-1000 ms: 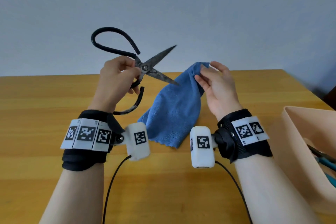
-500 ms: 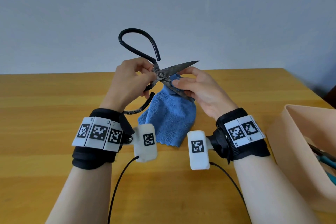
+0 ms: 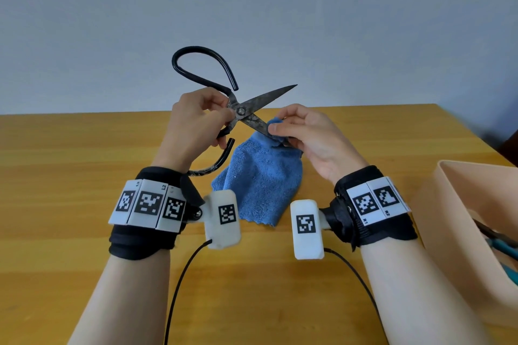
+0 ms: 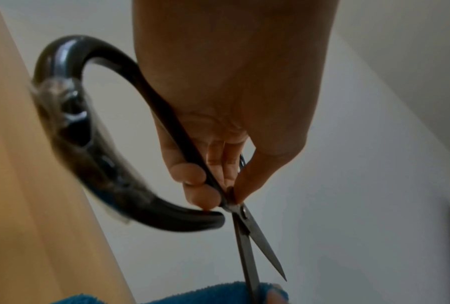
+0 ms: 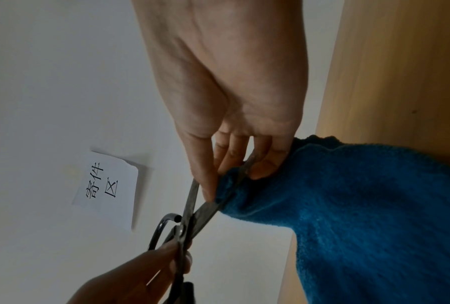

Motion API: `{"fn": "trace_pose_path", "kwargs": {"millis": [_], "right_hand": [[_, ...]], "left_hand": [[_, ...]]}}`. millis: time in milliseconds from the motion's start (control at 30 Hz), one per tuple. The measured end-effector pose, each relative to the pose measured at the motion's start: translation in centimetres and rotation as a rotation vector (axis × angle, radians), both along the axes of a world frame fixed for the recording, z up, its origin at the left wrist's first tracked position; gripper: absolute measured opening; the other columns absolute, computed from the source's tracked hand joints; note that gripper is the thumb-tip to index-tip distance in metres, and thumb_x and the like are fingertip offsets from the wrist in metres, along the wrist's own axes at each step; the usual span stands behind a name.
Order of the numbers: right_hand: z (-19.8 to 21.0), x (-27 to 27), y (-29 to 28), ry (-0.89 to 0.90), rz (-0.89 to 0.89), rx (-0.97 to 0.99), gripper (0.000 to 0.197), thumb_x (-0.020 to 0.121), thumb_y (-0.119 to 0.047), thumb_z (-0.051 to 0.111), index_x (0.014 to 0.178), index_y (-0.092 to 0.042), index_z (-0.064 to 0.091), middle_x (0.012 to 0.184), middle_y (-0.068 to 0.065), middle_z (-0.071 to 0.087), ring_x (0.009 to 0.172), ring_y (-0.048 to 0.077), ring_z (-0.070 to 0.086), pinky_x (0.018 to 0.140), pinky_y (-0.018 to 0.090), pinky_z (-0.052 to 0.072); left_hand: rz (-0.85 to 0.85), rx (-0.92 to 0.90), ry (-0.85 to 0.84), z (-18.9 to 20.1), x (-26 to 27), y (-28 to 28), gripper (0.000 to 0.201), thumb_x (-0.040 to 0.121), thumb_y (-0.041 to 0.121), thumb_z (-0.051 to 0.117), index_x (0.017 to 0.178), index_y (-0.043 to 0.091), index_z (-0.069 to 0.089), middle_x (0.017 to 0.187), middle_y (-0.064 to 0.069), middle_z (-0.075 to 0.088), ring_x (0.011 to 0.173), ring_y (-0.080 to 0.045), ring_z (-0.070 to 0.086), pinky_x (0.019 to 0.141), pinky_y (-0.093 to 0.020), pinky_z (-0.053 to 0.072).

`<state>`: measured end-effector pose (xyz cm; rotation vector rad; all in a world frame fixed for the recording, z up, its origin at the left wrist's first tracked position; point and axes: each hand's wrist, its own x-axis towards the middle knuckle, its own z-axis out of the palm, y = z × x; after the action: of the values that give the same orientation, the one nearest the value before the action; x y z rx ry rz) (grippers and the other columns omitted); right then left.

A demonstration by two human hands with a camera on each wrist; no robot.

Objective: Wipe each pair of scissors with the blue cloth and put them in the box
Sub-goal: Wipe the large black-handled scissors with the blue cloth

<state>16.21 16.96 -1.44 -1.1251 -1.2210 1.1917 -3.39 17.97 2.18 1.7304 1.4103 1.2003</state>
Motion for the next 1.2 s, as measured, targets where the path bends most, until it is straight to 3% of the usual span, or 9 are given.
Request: {"fn": "trace_pose_path", "kwargs": {"millis": [67,167,300,467,567,733,933,1067,1200], "right_hand": [[0.1,-0.1,-0.1,0.044,-0.017,0.019,0.01,0.084,-0.009,0.074,0.086,-0.015,0.066,0.09,0.007,0.069,0.078,0.014,0.062,0.073,0.023,0.049],[0.3,0.0,0.0,0.132,-0.103,0.052,0.014,0.088,-0.016,0.071,0.076,-0.017,0.065,0.075,-0.001,0.063,0.065,0.009,0.056,0.059,0.017,0.046],[0.7,0.1,0.1,0.146,-0.14,0.046,0.023,0.093,-0.019,0.064,0.07,-0.015,0.063,0.067,-0.004,0.059,0.061,0.009,0.052,0.059,0.018,0.044],[0.6,0.1,0.2,0.126,-0.138,0.011,0.006,0.095,-0.011,0.058,0.094,-0.016,0.062,0.059,-0.006,0.055,0.055,0.007,0.051,0.054,0.018,0.043],[0.4,0.0,0.0,0.071,-0.103,0.003,0.017,0.093,-0.01,0.063,0.107,-0.018,0.06,0.065,-0.004,0.058,0.057,0.008,0.052,0.051,0.019,0.041],[0.1,-0.1,0.1,0.079,-0.058,0.018,0.022,0.091,-0.007,0.066,0.107,-0.018,0.056,0.092,0.013,0.061,0.077,0.021,0.054,0.06,0.021,0.044],[0.4,0.0,0.0,0.127,-0.06,0.026,0.028,0.092,0.005,0.053,0.112,-0.015,0.053,0.091,0.005,0.072,0.067,0.01,0.059,0.055,0.016,0.045],[0.1,0.1,0.0,0.06,0.006,0.045,0.033,0.089,0.006,0.062,0.112,-0.017,0.054,0.098,0.007,0.071,0.077,0.019,0.058,0.059,0.021,0.043],[0.0,0.0,-0.1,0.047,-0.002,0.028,0.033,0.087,0.005,0.067,0.112,-0.014,0.055,0.089,0.001,0.071,0.069,0.011,0.062,0.059,0.019,0.045]], "left_hand": [[0.007,0.001,-0.004,0.0,-0.1,0.0,0.011,0.087,0.005,0.061,0.093,-0.004,0.059,0.088,-0.021,0.068,0.043,-0.021,0.057,0.046,-0.022,0.043],[0.026,-0.003,-0.011,0.0,-0.5,0.1,0.009,0.086,0.004,0.06,0.092,-0.003,0.06,0.086,-0.021,0.068,0.043,-0.021,0.056,0.045,-0.021,0.042],[0.049,-0.003,-0.015,0.0,-0.9,0.2,0.011,0.086,0.004,0.059,0.094,-0.003,0.061,0.085,-0.02,0.068,0.044,-0.021,0.056,0.045,-0.021,0.043],[0.051,0.0,-0.033,0.1,-1.1,0.3,0.011,0.086,0.005,0.06,0.094,-0.003,0.061,0.082,-0.02,0.069,0.045,-0.023,0.056,0.046,-0.023,0.043],[0.038,0.007,-0.027,0.1,-1.0,0.3,0.01,0.087,0.005,0.06,0.094,-0.002,0.061,0.085,-0.021,0.068,0.045,-0.023,0.057,0.046,-0.022,0.043],[0.027,0.011,-0.03,0.0,-0.7,0.3,0.008,0.088,0.006,0.061,0.094,0.0,0.061,0.08,-0.015,0.066,0.045,-0.025,0.057,0.048,-0.024,0.044],[0.049,0.015,-0.053,0.0,-0.9,0.4,0.008,0.087,0.006,0.061,0.093,0.0,0.062,0.085,-0.023,0.067,0.045,-0.025,0.056,0.046,-0.023,0.043],[0.045,0.01,-0.053,-0.1,-0.9,0.4,0.009,0.087,0.005,0.061,0.094,-0.001,0.062,0.085,-0.023,0.066,0.045,-0.024,0.056,0.046,-0.022,0.043],[0.028,0.01,-0.057,0.0,-0.7,0.3,0.009,0.087,0.005,0.061,0.094,-0.001,0.061,0.085,-0.022,0.066,0.046,-0.026,0.056,0.046,-0.024,0.043]]}}
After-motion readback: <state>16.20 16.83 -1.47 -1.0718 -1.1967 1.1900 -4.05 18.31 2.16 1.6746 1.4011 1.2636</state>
